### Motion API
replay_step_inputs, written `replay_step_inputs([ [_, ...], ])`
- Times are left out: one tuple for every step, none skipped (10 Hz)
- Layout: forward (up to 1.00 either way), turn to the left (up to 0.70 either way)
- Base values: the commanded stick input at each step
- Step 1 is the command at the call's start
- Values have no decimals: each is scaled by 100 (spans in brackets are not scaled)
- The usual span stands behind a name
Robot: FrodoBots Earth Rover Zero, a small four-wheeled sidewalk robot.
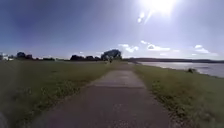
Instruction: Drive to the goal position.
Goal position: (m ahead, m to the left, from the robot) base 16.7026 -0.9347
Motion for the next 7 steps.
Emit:
replay_step_inputs([
  [70, 5],
  [70, 5],
  [70, 5],
  [70, 5],
  [70, 5],
  [70, 5],
  [70, 5],
])
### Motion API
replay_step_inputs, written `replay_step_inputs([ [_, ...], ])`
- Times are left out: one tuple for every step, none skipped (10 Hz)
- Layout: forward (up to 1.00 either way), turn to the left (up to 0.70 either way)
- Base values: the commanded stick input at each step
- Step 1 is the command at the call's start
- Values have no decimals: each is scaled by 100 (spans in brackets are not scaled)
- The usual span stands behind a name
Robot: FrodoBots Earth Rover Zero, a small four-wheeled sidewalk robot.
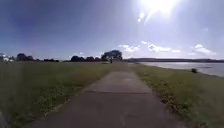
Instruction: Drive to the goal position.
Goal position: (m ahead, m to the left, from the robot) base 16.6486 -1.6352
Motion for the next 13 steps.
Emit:
replay_step_inputs([
  [70, 5],
  [70, -30],
  [70, -30],
  [70, -13],
  [70, 5],
  [70, 5],
  [70, 5],
  [70, 5],
  [70, 5],
  [70, 5],
  [70, 5],
  [70, 5],
  [70, 5],
])
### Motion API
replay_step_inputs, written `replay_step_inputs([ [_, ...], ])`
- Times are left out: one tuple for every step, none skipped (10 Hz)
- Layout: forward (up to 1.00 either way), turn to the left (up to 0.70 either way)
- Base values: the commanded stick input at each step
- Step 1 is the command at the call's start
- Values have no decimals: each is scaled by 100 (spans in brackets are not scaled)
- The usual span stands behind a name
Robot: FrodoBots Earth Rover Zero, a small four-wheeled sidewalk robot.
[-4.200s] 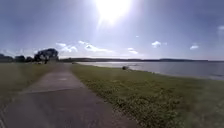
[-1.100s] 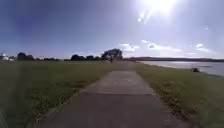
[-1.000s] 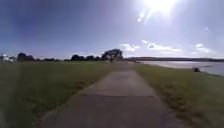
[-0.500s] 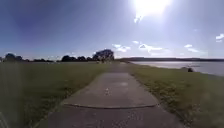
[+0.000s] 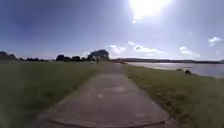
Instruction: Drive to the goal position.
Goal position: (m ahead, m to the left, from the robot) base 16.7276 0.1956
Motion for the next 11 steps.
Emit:
replay_step_inputs([
  [70, 5],
  [70, 5],
  [70, 5],
  [70, 5],
  [70, 5],
  [70, 29],
  [70, 26],
  [70, 5],
  [70, 5],
  [70, 5],
  [70, 5],
])
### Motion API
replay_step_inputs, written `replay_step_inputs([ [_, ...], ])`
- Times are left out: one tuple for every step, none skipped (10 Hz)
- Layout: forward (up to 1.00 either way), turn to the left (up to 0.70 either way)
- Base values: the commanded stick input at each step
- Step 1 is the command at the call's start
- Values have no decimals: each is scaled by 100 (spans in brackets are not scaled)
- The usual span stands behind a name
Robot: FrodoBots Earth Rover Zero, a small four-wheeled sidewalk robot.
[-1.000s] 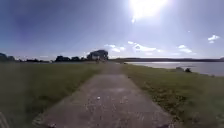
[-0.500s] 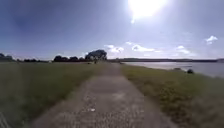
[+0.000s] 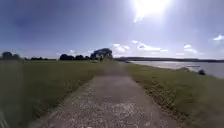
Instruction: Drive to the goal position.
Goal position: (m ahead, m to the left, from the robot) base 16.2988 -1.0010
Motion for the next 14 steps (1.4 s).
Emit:
replay_step_inputs([
  [70, 5],
  [70, 5],
  [70, 5],
  [70, 5],
  [70, 5],
  [70, 5],
  [70, 5],
  [70, 5],
  [70, -6],
  [70, -29],
  [70, -6],
  [70, 5],
  [70, 5],
  [70, 5],
])
